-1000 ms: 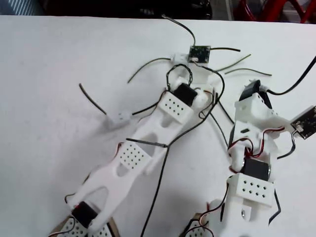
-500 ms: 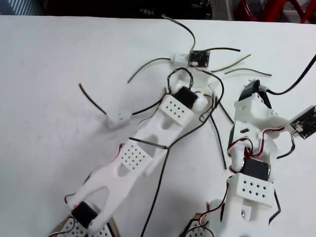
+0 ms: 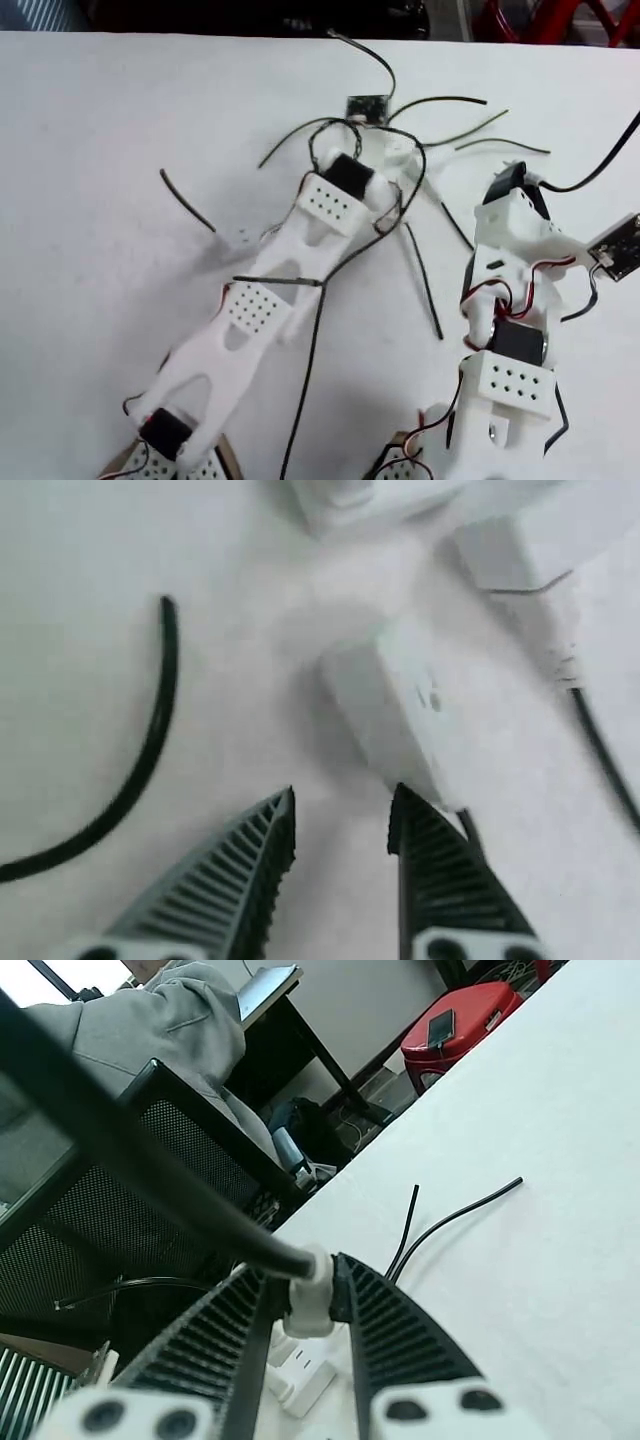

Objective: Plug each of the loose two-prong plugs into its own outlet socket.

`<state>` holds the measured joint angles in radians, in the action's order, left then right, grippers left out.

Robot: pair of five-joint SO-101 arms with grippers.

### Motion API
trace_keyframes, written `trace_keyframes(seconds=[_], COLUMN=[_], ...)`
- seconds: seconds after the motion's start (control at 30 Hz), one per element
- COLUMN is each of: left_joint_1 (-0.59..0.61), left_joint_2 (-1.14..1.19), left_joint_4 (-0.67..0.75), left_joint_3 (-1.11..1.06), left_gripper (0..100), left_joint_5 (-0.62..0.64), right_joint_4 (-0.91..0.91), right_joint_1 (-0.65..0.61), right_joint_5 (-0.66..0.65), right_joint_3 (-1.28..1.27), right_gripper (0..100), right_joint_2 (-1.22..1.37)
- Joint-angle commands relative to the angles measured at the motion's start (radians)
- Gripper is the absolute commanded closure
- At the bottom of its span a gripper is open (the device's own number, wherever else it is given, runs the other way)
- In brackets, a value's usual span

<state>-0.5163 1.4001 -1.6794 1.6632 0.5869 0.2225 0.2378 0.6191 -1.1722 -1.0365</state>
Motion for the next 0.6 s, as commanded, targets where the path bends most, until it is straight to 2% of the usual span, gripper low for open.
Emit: trace_keyframes(seconds=[0.0,0.37,0.57], left_joint_1=[0.022,-0.045,-0.108], left_joint_2=[-0.065,-0.134,-0.124], left_joint_4=[-0.054,-0.032,0.037], left_joint_3=[0.002,0.002,0.002], left_gripper=[83,83,83], left_joint_5=[0.008,0.074,0.074], right_joint_4=[-0.024,-0.024,-0.024], right_joint_1=[0.005,0.005,0.005], right_joint_5=[-0.002,-0.003,-0.003], right_joint_3=[0.029,0.029,0.029], right_gripper=[98.2,98.2,98.2], right_joint_2=[-0.002,-0.002,-0.002])
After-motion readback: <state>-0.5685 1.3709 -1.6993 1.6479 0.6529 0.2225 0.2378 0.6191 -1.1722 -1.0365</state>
